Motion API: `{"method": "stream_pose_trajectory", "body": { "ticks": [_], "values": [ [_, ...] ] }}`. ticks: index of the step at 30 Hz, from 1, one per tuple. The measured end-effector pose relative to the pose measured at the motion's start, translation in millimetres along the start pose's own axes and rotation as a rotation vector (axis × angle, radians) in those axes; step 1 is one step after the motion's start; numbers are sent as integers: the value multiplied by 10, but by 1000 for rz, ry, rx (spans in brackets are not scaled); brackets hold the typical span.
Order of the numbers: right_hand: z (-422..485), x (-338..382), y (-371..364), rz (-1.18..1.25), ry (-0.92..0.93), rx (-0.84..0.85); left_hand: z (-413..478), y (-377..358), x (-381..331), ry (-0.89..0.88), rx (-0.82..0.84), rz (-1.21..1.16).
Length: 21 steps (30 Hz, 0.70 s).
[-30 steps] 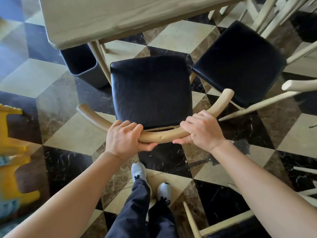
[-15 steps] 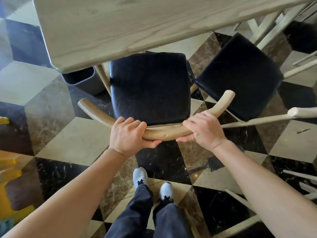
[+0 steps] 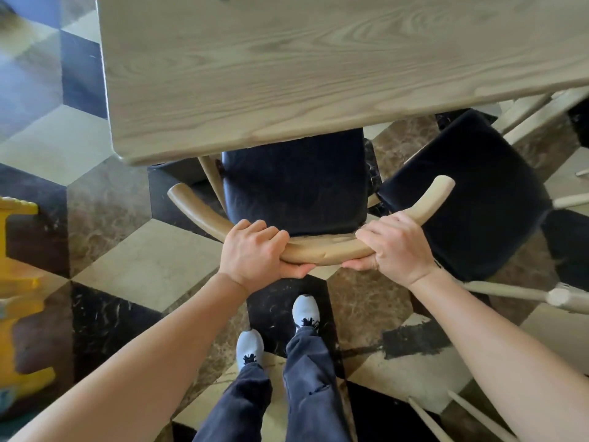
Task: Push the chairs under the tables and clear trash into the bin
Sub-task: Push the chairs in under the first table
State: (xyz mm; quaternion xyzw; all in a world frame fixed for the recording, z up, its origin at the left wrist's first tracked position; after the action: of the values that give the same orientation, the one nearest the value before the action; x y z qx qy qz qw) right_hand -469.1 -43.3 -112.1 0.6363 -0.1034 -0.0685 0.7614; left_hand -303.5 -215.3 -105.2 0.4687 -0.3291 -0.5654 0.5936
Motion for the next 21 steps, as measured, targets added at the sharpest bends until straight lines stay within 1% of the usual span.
{"method": "stream_pose_trajectory", "body": {
  "ticks": [3,10,21],
  "values": [
    [-9,-162,-57,1,35,20,47,-92,-64,30,-6,5],
    [13,-323,-81,-2,87,-3,115,-181,-159,93,22,-14],
    [9,-144,-180,40,93,-25,-47,-125,-19,125,70,-80]
  ]
}}
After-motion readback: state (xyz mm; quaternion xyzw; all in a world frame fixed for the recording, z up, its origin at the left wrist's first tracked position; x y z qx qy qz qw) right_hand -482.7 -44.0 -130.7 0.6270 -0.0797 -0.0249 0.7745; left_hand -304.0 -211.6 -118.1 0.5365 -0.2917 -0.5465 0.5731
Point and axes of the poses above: each hand's wrist, its own z-axis towards the middle knuckle, its own y-axis out of the back of the hand, x = y × z, the point moved 5 cm from there along z, towards the middle knuckle, and after that the axes turned 3 degrees about -y, right-handed, at the moved point
